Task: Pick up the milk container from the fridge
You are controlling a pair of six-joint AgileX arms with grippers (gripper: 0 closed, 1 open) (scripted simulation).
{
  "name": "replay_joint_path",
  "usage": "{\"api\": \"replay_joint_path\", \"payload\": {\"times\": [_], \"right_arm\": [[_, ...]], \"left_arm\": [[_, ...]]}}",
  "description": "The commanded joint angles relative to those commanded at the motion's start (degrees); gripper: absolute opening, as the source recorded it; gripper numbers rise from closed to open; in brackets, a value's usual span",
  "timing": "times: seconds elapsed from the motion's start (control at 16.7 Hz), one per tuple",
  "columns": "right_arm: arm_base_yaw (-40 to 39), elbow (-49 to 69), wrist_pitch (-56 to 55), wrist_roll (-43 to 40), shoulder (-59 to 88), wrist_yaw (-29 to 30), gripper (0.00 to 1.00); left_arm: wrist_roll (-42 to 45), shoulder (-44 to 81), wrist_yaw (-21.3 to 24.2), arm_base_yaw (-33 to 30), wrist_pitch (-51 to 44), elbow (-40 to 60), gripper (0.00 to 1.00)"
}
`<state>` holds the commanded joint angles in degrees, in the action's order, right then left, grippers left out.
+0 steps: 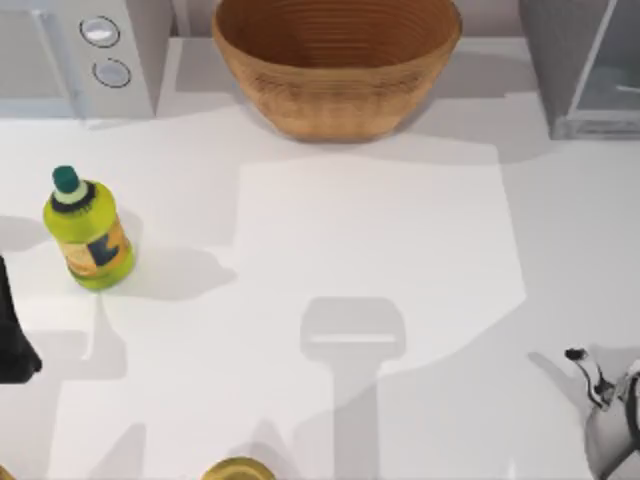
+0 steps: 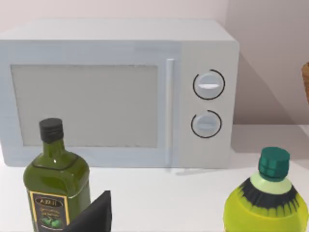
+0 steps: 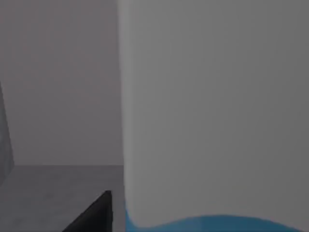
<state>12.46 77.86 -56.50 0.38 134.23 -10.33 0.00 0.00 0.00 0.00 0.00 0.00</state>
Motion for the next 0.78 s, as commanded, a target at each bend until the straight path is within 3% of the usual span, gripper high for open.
{"api": "replay_joint_path", "payload": {"times": [0.72, 0.78], "right_arm": [[0.0, 0.0, 0.0, 0.0, 0.0, 0.0, 0.02], [0.0, 0.0, 0.0, 0.0, 0.0, 0.0, 0.0]], "left_arm": [[0.0, 0.0, 0.0, 0.0, 0.0, 0.0, 1.0], [0.0, 0.0, 0.0, 0.0, 0.0, 0.0, 1.0]]}}
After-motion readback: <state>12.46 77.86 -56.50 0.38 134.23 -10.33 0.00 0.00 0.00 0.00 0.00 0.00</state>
